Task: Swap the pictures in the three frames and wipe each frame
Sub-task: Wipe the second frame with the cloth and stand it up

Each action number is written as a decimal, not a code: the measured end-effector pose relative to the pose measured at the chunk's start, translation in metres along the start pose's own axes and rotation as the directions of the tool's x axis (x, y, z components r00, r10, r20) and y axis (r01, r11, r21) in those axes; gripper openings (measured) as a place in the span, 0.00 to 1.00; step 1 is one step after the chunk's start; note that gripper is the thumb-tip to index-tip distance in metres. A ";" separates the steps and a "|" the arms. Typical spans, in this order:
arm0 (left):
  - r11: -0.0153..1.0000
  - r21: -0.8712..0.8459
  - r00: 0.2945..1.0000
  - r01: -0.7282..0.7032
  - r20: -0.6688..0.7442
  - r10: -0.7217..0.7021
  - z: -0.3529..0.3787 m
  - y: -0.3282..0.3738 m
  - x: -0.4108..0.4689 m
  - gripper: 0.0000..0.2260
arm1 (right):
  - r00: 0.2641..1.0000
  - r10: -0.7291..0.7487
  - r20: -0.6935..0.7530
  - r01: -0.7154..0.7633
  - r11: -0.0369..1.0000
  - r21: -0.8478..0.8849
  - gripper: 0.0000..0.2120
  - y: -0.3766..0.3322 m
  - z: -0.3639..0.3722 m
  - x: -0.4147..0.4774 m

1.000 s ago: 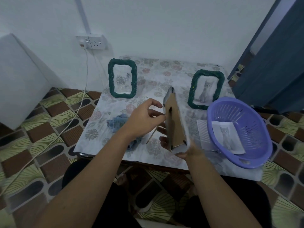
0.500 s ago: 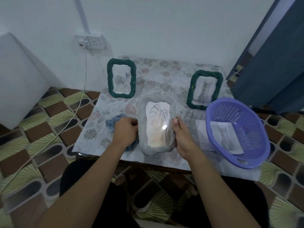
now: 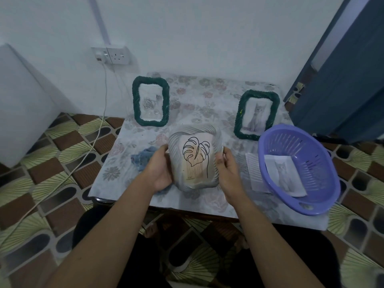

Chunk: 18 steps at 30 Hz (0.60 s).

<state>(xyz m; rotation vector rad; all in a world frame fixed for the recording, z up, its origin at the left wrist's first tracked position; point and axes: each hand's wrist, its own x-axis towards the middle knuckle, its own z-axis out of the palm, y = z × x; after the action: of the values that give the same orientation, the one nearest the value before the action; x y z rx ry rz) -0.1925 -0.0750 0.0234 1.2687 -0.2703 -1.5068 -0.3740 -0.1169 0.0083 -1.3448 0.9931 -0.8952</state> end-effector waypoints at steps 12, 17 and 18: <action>0.980 0.163 0.984 -0.112 -0.120 0.132 0.021 0.045 0.052 0.22 | 0.997 0.040 -0.063 -0.033 0.994 0.104 0.10 -0.006 -0.001 0.051; 0.973 0.183 0.970 -0.144 -0.170 0.176 0.031 0.069 0.091 0.21 | 0.991 0.106 -0.080 -0.092 0.983 0.161 0.22 -0.004 -0.003 0.092; 0.971 0.186 0.967 -0.147 -0.181 0.181 0.032 0.075 0.101 0.22 | 0.991 0.111 -0.077 -0.096 0.979 0.180 0.23 -0.004 -0.003 0.104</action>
<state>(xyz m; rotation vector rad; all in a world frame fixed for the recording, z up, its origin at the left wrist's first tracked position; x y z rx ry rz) -0.1589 -0.1999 0.0350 1.4838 -0.3725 -1.2266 -0.3408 -0.2153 0.0071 -1.1032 1.0167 -0.9461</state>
